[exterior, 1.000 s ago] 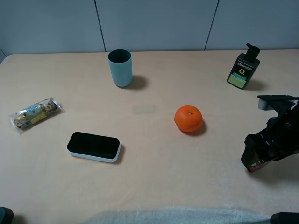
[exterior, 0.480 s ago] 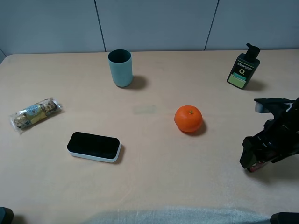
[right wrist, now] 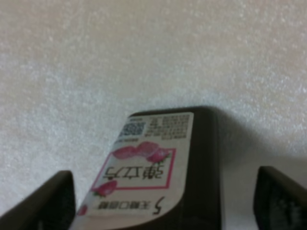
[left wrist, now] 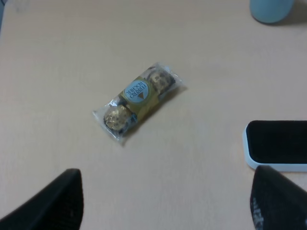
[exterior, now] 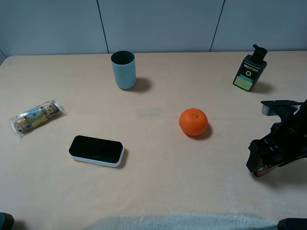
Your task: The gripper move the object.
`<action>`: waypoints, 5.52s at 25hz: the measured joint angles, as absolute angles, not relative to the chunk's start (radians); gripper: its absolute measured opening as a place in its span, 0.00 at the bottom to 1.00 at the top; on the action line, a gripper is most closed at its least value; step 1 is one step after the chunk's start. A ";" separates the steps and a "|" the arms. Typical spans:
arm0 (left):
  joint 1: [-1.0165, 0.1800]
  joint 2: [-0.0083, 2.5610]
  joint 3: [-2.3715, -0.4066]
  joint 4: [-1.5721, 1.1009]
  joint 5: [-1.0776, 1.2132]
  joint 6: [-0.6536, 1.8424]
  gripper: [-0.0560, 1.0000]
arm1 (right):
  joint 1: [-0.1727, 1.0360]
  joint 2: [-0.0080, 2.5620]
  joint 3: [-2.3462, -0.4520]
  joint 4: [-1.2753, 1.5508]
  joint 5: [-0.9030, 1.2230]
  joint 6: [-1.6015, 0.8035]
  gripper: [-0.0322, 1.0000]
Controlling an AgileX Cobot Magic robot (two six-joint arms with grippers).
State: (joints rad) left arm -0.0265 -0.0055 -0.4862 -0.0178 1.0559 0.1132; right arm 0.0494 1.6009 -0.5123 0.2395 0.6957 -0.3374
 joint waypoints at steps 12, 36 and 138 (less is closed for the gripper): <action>-0.026 -0.006 -0.486 -0.018 1.056 0.113 0.73 | 0.049 1.601 -0.511 0.279 0.698 -0.337 0.38; -0.026 -0.006 -0.486 -0.018 1.056 0.113 0.73 | 0.049 1.601 -0.533 0.273 0.737 -0.337 0.38; -0.026 -0.006 -0.486 -0.018 1.056 0.113 0.73 | 0.666 2.385 -1.952 0.069 1.131 -0.388 0.38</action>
State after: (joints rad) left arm -0.0265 -0.0055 -0.4862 -0.0178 1.0559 0.1132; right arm 0.6664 2.3847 -1.9520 0.0691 1.1310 -0.3879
